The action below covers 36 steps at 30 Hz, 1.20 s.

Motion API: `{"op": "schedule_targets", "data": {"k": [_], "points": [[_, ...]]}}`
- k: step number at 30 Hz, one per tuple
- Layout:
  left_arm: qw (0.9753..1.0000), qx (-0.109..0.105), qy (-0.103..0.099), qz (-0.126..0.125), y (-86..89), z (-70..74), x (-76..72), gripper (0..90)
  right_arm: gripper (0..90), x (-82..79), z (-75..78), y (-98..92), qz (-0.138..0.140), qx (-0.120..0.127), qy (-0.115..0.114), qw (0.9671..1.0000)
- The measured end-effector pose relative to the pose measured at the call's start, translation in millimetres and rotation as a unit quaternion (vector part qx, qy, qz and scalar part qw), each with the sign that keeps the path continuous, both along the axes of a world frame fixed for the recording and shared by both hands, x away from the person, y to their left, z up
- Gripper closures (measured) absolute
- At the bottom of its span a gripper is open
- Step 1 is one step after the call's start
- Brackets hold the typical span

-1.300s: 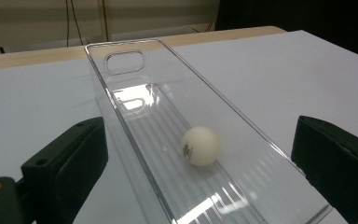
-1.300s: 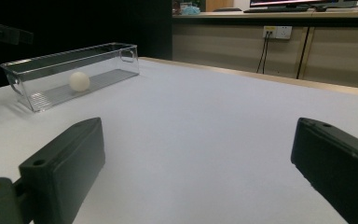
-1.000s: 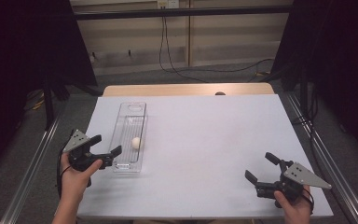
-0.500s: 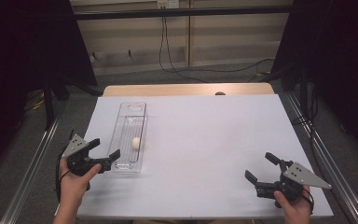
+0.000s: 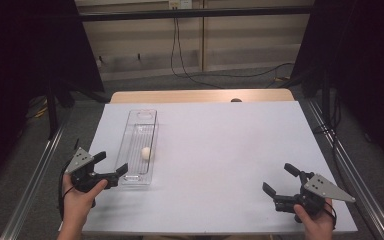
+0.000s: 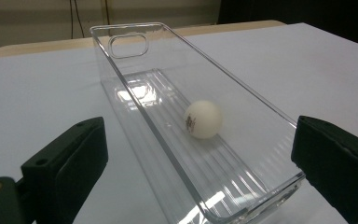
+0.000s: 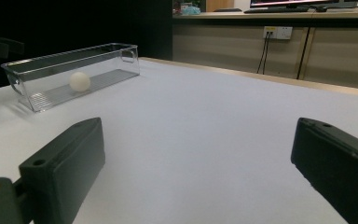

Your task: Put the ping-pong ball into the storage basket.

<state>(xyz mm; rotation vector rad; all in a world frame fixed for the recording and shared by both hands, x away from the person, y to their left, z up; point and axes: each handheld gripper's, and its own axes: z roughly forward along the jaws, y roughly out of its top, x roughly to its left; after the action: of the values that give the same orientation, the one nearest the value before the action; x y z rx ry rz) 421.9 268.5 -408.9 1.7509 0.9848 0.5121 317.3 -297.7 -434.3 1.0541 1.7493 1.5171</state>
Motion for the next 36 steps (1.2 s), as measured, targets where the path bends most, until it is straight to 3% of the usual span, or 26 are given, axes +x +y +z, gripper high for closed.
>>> {"op": "schedule_targets", "data": {"k": [16, 36], "points": [[0.9999, -0.008, 0.0, -0.007, 2.5, -5.4, -5.1, 3.7, 2.4, -0.5, 0.1, 1.0, -0.001, 0.002, 0.002, 1.0], [1.0, -0.009, -0.002, 0.001, 9.6, -14.1, -12.3, 3.7, 2.4, -1.4, 1.0, 0.3, 0.002, -0.001, -0.002, 1.0]]}}
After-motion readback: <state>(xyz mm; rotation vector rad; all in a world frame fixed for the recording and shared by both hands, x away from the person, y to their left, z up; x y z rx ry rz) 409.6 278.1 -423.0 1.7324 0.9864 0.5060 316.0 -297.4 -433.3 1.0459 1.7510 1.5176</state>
